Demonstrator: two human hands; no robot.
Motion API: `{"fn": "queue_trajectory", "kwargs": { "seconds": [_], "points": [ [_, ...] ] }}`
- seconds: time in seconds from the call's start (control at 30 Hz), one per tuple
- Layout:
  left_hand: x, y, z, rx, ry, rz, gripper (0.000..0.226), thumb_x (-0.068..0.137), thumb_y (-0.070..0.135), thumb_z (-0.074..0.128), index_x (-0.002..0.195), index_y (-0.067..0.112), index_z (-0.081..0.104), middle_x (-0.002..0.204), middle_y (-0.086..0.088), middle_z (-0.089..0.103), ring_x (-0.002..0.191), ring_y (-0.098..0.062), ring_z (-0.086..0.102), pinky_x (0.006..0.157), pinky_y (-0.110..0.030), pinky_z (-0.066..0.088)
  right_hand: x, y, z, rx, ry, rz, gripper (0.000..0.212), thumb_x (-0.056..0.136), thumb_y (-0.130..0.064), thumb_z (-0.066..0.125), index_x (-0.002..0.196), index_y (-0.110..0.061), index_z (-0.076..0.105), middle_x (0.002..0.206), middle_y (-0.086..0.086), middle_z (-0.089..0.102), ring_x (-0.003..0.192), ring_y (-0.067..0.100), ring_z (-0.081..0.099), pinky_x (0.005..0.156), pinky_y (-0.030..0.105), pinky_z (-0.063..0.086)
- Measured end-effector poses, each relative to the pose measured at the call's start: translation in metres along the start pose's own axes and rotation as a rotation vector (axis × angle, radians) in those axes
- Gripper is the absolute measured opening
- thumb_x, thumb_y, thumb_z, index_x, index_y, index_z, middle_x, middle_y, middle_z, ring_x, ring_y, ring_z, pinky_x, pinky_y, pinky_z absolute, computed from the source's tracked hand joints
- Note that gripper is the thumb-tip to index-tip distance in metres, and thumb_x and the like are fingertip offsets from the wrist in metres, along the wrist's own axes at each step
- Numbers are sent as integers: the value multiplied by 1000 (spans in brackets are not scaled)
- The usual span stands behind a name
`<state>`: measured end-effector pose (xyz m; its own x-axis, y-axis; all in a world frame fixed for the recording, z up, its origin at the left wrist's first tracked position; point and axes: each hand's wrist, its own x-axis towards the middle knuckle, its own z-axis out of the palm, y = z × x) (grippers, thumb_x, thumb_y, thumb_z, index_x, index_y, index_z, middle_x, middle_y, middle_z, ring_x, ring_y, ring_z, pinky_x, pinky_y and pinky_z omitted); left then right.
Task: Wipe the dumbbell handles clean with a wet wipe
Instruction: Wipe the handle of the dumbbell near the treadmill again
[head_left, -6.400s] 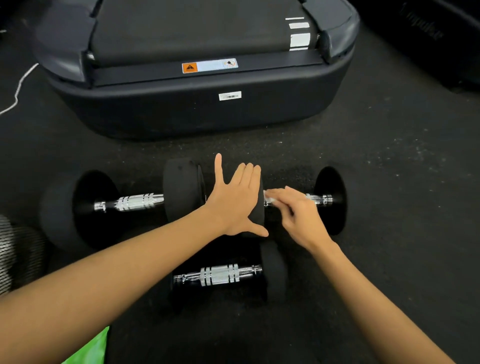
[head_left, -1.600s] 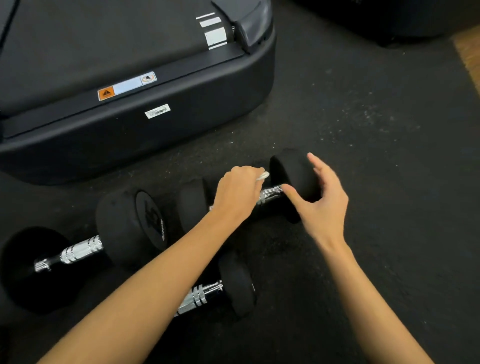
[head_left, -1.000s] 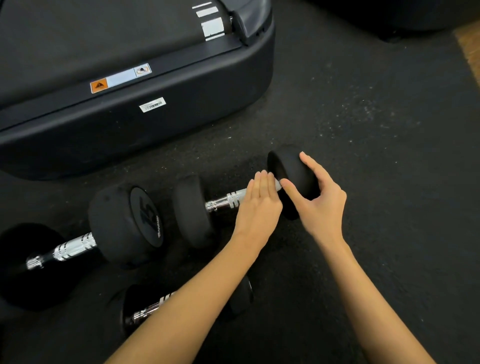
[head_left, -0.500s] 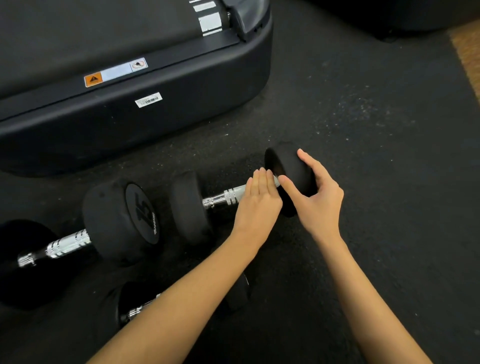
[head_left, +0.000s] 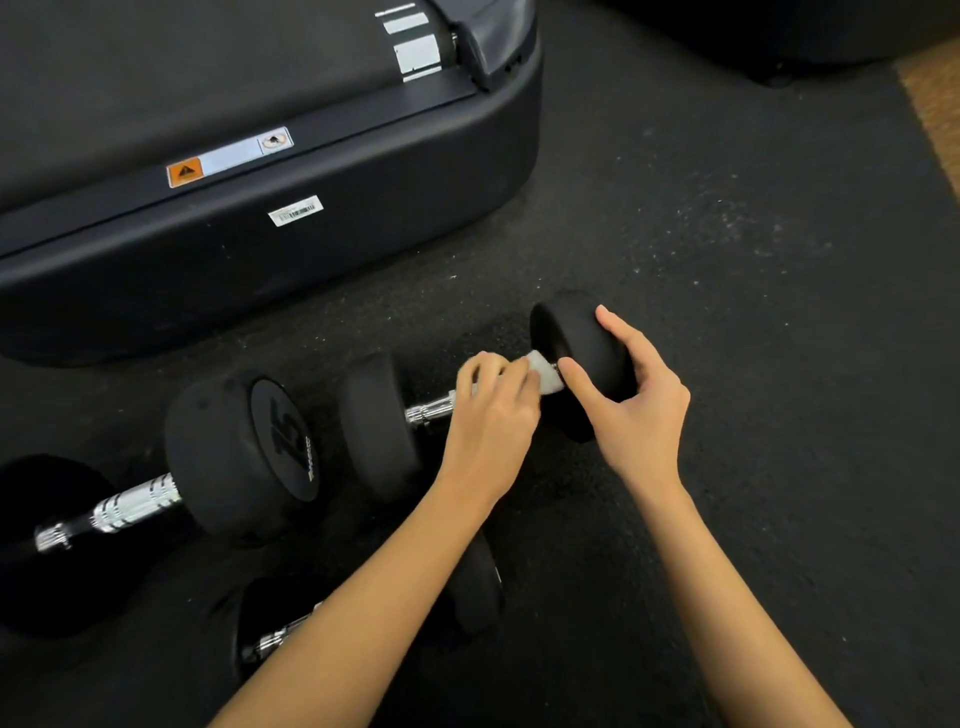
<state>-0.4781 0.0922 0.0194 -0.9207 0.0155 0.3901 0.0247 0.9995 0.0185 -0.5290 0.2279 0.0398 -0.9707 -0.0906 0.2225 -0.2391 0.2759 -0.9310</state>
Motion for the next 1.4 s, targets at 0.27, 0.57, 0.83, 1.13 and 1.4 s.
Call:
{"fn": "queue_trajectory", "kwargs": {
  "seconds": [0.27,0.57,0.83,1.13,1.4],
  "points": [
    [15,3,-19,-293,-185,-133,16,88,13,70,98,3,62,121,-14,66,111,-32,63,100,-35,44,1,1,1,23,9,10,55,81,-25,80,132,-24,60,132,-11,62,126,0,53,105,33,46],
    [10,-9,-4,-90,-47,-116,35,92,28,58,122,11,65,105,-6,74,105,-26,69,118,-55,13,2,3,1,26,7,7,56,81,-27,80,133,-25,60,132,-10,62,125,2,54,104,31,47],
    [19,0,-10,140,-337,-147,49,99,32,40,146,18,37,121,4,65,128,-26,53,116,-64,-5,2,4,2,30,5,14,55,81,-26,80,132,-26,60,132,-12,62,126,2,53,105,35,47],
    [35,1,-9,50,-455,-89,31,101,39,43,116,17,59,103,2,66,106,-20,61,118,-57,-7,-1,3,3,29,18,0,55,81,-26,80,133,-24,60,133,-12,61,128,2,52,107,36,45],
    [26,-19,-14,-357,-486,-137,63,99,54,39,152,21,30,154,2,38,144,-11,28,120,-45,9,-2,4,4,40,30,-1,55,81,-23,80,132,-25,60,134,-10,61,128,3,52,107,36,45]
  ]
}}
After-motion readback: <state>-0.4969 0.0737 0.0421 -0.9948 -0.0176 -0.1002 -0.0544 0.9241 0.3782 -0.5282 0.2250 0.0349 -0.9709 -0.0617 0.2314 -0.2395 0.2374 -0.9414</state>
